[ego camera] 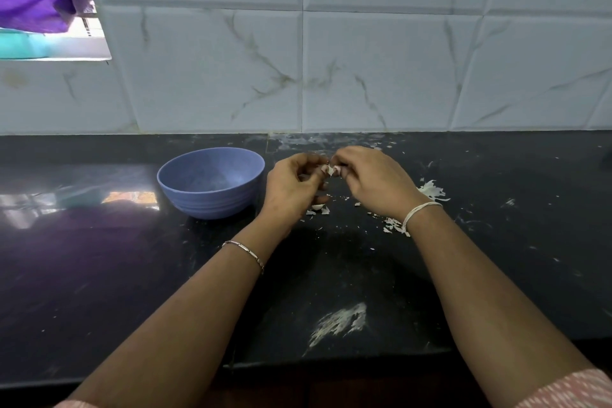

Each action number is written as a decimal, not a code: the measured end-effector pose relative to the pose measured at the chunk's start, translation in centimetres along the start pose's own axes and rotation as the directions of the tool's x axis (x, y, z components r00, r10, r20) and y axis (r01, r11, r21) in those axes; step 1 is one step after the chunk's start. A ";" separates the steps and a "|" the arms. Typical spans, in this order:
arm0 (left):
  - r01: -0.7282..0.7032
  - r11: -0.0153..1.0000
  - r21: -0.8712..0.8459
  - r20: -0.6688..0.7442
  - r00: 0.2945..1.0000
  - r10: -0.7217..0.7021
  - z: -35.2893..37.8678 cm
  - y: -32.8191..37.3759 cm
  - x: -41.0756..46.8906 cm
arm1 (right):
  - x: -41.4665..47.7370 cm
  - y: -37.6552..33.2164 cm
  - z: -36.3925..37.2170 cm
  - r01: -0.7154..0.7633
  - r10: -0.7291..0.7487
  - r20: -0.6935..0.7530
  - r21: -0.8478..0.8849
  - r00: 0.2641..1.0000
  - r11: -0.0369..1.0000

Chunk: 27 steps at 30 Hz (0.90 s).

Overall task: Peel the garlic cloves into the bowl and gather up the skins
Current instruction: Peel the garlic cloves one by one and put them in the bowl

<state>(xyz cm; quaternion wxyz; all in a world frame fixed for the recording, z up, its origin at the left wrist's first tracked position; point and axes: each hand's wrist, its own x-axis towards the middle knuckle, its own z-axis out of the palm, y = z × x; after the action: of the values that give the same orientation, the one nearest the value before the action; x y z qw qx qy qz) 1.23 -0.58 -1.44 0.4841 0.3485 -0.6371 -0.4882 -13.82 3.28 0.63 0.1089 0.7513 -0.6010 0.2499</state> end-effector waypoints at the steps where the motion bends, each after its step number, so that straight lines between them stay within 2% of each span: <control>1: -0.002 1.000 0.008 0.017 1.000 0.002 0.1 0.0 -0.1 | 0.0 0.1 -0.1 -0.006 0.006 -0.004 0.004 1.000 1.000; 10: -0.017 0.999 0.044 0.065 0.998 0.014 -0.1 -0.1 -0.1 | -0.1 0.4 -0.5 0.001 -0.003 0.046 0.064 0.999 0.998; 14: 0.007 1.000 0.022 0.058 0.998 -0.008 -0.2 -0.3 0.2 | -0.3 0.4 -0.8 -0.038 0.038 0.004 0.051 0.999 0.998; 20: 0.058 0.997 -0.060 0.132 0.990 -0.049 -0.2 -0.3 0.1 | -1.1 2.3 -2.7 -0.240 0.245 0.012 -0.158 0.970 0.958; 24: 0.109 0.990 -0.090 0.188 0.978 -0.091 -0.1 -0.3 -0.1 | -2.2 4.4 -4.1 -0.416 0.428 0.056 -0.149 0.902 0.897; 27: 0.131 0.983 -0.128 0.200 0.974 -0.104 0.1 -0.1 -0.3 | -2.6 5.2 -4.3 -0.438 0.453 0.100 -0.140 0.886 0.888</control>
<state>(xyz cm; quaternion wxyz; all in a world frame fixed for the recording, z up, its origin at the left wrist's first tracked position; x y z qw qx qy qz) 1.25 -0.32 -1.66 0.4137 0.3020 -0.6231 -0.5911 -20.21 6.12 2.25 0.0519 0.6002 -0.7767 0.1841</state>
